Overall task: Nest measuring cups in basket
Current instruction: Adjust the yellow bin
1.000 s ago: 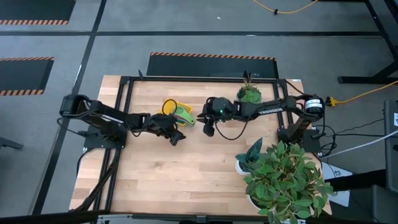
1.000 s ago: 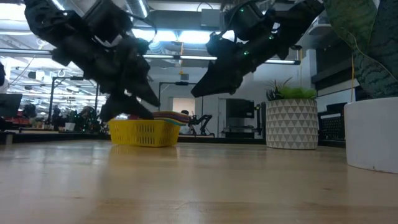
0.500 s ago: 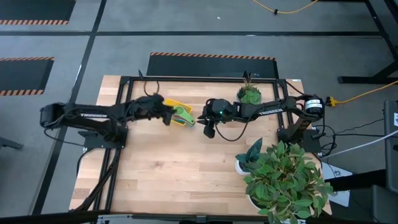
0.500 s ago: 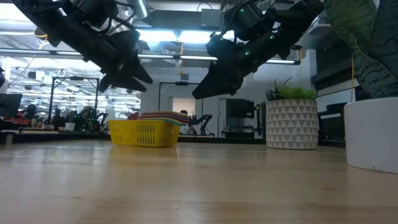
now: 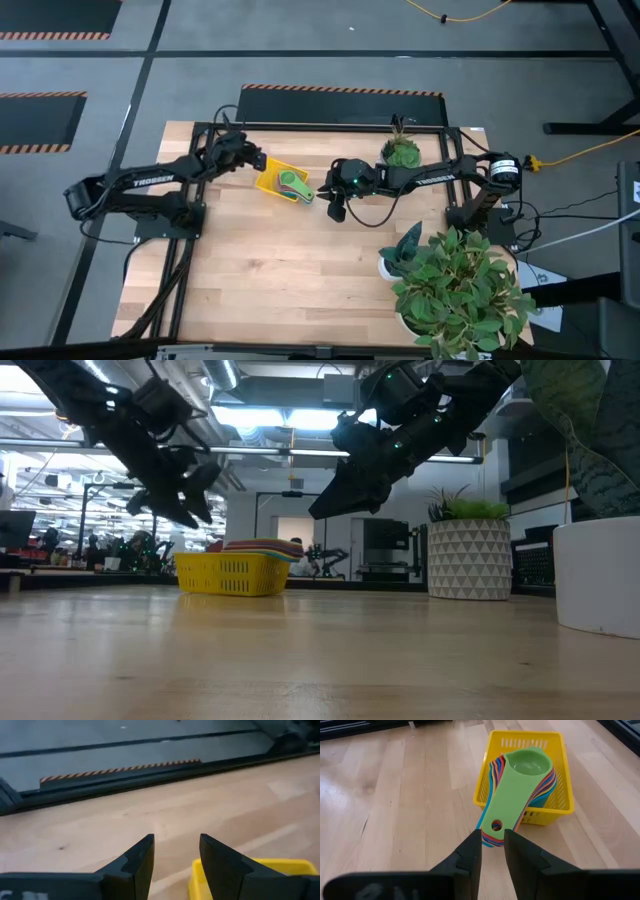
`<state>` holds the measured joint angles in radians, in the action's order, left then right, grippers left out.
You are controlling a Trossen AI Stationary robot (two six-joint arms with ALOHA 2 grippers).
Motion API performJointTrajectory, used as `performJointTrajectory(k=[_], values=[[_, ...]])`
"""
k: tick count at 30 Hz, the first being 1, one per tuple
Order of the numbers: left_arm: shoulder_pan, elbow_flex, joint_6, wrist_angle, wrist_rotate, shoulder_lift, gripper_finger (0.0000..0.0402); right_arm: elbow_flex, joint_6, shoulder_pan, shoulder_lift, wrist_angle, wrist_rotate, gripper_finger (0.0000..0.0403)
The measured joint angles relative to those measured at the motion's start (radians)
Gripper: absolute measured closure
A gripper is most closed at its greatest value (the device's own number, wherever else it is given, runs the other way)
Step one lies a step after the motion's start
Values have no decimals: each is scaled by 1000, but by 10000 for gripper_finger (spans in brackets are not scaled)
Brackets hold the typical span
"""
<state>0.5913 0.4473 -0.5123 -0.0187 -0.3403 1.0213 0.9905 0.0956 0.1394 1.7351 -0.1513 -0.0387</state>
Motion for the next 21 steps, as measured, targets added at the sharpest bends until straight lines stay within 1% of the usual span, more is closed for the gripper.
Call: performJointTrajectory(k=[6, 11, 13, 18, 21], values=[[43, 0, -2, -6, 119, 92, 252, 0, 0, 0, 0, 0, 0, 315], [43, 0, -4, -65, 136, 160, 252, 0, 0, 0, 0, 0, 0, 315], [43, 0, -4, -87, 169, 179, 252, 0, 1, 0, 0, 0, 0, 315], [34, 0, -4, -116, 313, 185, 252, 0, 0, 0, 0, 0, 0, 315], [15, 0, -4, -136, 376, 175, 252, 0, 1, 0, 0, 3, 0, 315]])
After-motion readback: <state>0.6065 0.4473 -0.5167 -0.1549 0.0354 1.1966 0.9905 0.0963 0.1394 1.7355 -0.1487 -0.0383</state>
